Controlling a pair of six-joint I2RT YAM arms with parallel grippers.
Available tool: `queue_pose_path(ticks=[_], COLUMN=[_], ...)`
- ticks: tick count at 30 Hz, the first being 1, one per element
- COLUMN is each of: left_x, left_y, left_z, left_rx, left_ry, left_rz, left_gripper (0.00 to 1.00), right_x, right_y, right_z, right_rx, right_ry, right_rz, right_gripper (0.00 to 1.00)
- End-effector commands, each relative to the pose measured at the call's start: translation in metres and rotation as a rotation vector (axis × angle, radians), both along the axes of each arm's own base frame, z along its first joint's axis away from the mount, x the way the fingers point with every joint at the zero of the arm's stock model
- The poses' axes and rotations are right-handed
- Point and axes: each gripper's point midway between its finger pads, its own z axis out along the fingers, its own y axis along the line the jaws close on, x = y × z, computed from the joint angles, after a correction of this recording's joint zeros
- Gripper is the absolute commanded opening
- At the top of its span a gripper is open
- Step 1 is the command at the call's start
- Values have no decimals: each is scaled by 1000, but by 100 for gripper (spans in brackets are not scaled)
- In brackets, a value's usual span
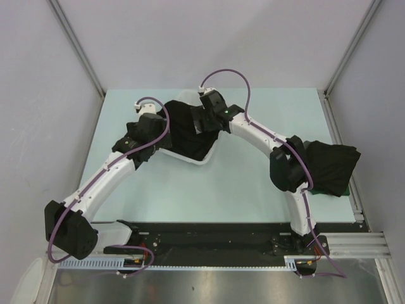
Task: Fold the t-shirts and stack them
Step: Grab crumpled tshirt from bin with the right arm
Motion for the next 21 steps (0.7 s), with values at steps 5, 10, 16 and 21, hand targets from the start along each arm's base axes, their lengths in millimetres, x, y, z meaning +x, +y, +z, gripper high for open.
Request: queue_pose_path(ticks=[5, 10, 16, 21], left_x=[-4, -4, -1, 2], left_y=[4, 4, 1, -2], left_z=[15, 13, 11, 10], left_rx=[-25, -26, -32, -35], left_ry=[-38, -35, -33, -29], left_rz=[15, 13, 7, 0], left_gripper=[98, 98, 98, 98], right_x=[-11, -10, -10, -5], right_y=[19, 24, 24, 11], right_z=[-19, -11, 6, 68], right_rx=[22, 37, 32, 41], right_ry=[37, 20, 4, -128], right_rz=[46, 72, 91, 82], right_gripper=[64, 22, 0, 0])
